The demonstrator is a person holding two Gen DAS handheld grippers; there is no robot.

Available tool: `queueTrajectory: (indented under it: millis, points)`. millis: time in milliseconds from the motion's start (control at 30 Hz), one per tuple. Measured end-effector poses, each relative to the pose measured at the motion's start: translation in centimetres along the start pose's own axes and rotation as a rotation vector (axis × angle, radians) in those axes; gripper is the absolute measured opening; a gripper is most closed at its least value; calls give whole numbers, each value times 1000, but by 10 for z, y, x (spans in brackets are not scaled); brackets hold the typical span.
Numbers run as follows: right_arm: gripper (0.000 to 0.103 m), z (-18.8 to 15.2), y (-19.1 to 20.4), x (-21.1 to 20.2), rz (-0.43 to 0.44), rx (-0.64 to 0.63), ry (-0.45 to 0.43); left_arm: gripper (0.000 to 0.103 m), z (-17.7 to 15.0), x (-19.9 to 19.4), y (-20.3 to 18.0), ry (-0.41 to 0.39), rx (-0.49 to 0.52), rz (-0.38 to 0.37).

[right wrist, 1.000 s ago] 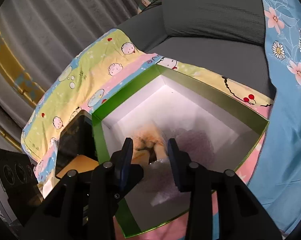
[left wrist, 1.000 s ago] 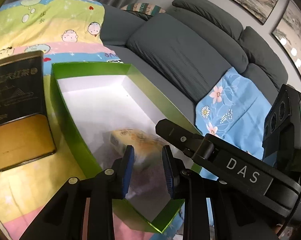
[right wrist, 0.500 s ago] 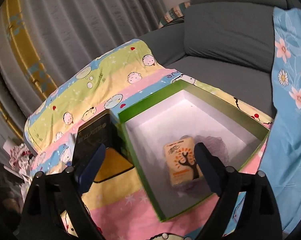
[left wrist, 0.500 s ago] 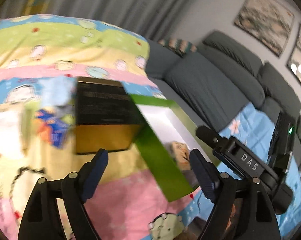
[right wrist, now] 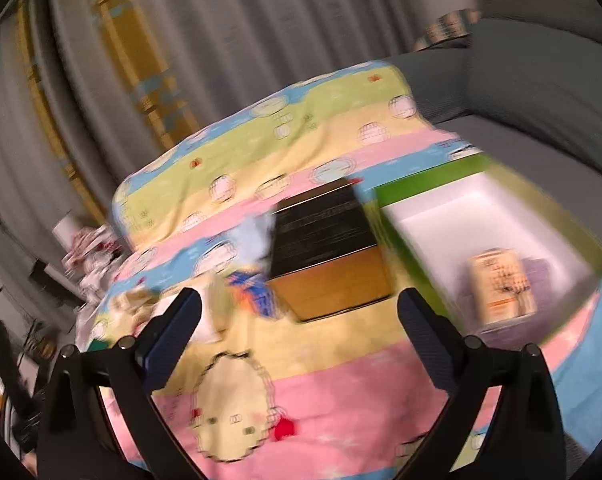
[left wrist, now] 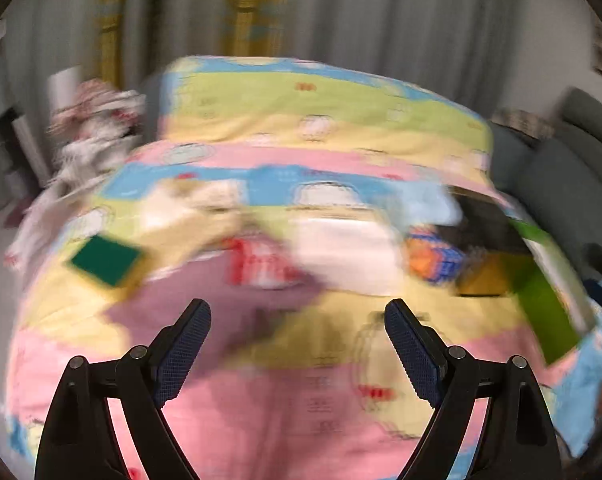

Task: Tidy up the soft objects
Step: 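Move the right gripper back over the items on the bed, then grasp the green-and-yellow sponge with the right gripper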

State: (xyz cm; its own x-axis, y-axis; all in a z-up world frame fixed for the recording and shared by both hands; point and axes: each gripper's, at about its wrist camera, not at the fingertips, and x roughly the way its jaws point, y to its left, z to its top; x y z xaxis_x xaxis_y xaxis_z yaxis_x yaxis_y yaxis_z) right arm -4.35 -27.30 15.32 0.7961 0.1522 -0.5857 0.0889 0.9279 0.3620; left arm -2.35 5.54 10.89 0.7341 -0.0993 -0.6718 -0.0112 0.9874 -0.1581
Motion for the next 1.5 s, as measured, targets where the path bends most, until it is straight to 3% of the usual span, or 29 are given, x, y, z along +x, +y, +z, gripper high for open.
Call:
queueTrajectory:
  millis: [100, 233, 367, 533, 667, 767, 867, 1100, 1200, 1233, 1300, 1333, 1400, 1500]
  points:
    - [98, -11, 34, 14, 83, -49, 39, 89, -11, 11, 50, 12, -122, 53]
    - [98, -27, 100, 51, 218, -123, 157, 89, -11, 23, 90, 29, -155, 136]
    - [98, -33, 176, 95, 281, -216, 262, 89, -12, 30, 129, 59, -256, 225]
    - [98, -37, 261, 152, 319, -278, 393, 89, -15, 28, 167, 98, -393, 201]
    - [97, -58, 328, 198, 410, -349, 538, 89, -17, 21, 195, 87, -468, 267]
    - [96, -76, 362, 231, 428, -423, 618, 89, -21, 21, 209, 110, -529, 240]
    - [97, -96, 385, 262, 383, -520, 696, 89, -22, 17, 219, 107, -564, 203]
    - [97, -124, 394, 285, 343, -649, 716, 89, -23, 9, 237, 89, -615, 236]
    - [81, -128, 389, 288, 375, -643, 742, 89, -23, 8, 238, 85, -628, 217]
    - [77, -129, 387, 285, 377, -641, 713, 89, -22, 8, 238, 83, -627, 216]
    - [59, -126, 385, 278, 368, -648, 667, 89, -22, 7, 236, 82, -618, 224]
    - [44, -118, 382, 271, 362, -628, 633, 89, -21, 7, 235, 82, -613, 226]
    - [27, -105, 373, 262, 401, -566, 629, 89, -20, 6, 232, 76, -602, 227]
    - [20, -95, 359, 243, 404, -515, 613, 89, -19, 6, 225, 73, -588, 218]
